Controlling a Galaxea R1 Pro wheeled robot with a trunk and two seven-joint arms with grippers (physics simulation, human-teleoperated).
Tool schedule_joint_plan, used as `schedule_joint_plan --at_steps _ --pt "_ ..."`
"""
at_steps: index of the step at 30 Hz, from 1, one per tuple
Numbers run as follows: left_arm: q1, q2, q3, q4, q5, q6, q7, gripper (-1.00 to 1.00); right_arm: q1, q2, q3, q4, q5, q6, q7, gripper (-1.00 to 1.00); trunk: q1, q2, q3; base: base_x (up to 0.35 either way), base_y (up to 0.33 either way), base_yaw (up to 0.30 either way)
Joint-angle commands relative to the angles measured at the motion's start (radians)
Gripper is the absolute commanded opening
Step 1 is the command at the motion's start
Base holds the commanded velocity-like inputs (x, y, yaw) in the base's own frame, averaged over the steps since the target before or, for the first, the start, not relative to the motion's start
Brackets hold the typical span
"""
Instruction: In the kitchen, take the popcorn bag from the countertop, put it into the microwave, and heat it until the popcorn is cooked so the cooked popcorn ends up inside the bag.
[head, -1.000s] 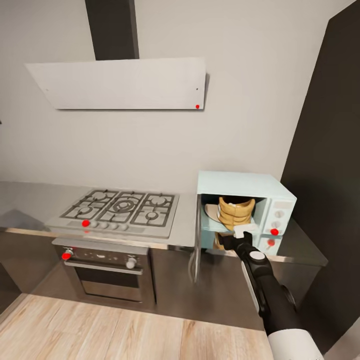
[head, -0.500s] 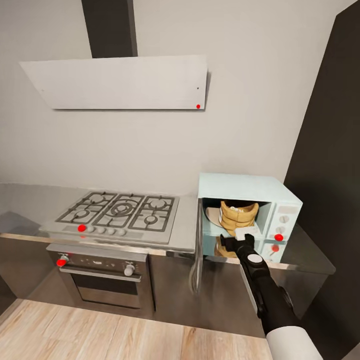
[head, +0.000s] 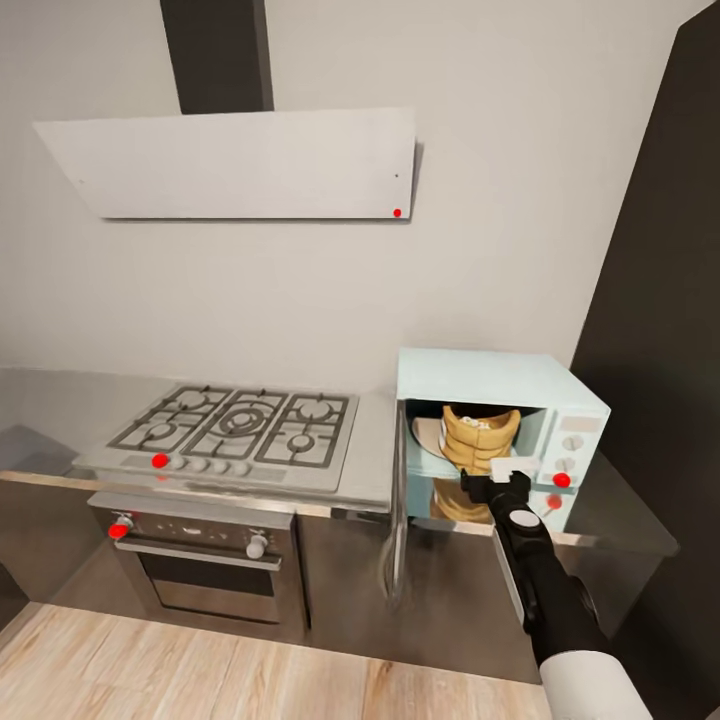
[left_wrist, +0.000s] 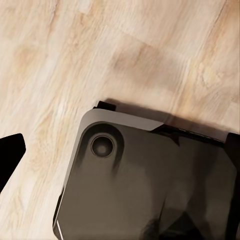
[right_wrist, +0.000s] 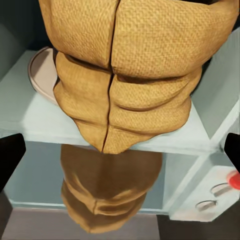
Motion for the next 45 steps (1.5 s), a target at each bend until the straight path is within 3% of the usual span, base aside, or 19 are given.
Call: schedule_joint_plan --at_steps 1,11,42,45 --pt "-0.001 0.0 0.002 0.0 0.002 -0.003 0.0 1.0 -0.001 0.001 -0.002 0.002 0.008 0.005 0.0 1.0 0.001 -0.002 -0.002 0.091 0.0 0.0" --pt "-0.001 0.0 0.001 0.0 0.001 -0.003 0.0 1.0 -0.001 -0.019 -0.002 0.007 0.001 0.005 0.007 1.0 0.001 -0.002 -0.002 0.015 0.0 0.0" --pt "-0.001 0.0 0.001 0.0 0.001 -0.003 0.0 1.0 0.001 -0.023 0.004 0.008 0.0 -0.014 0.045 1.0 0.001 -0.002 -0.002 0.071 0.0 0.0" --pt "0.001 -0.001 0.0 0.0 0.0 -0.003 0.0 1.0 -0.009 -0.026 0.001 0.039 0.001 -0.041 0.043 1.0 0.001 -0.002 -0.002 0.0 0.0 0.0"
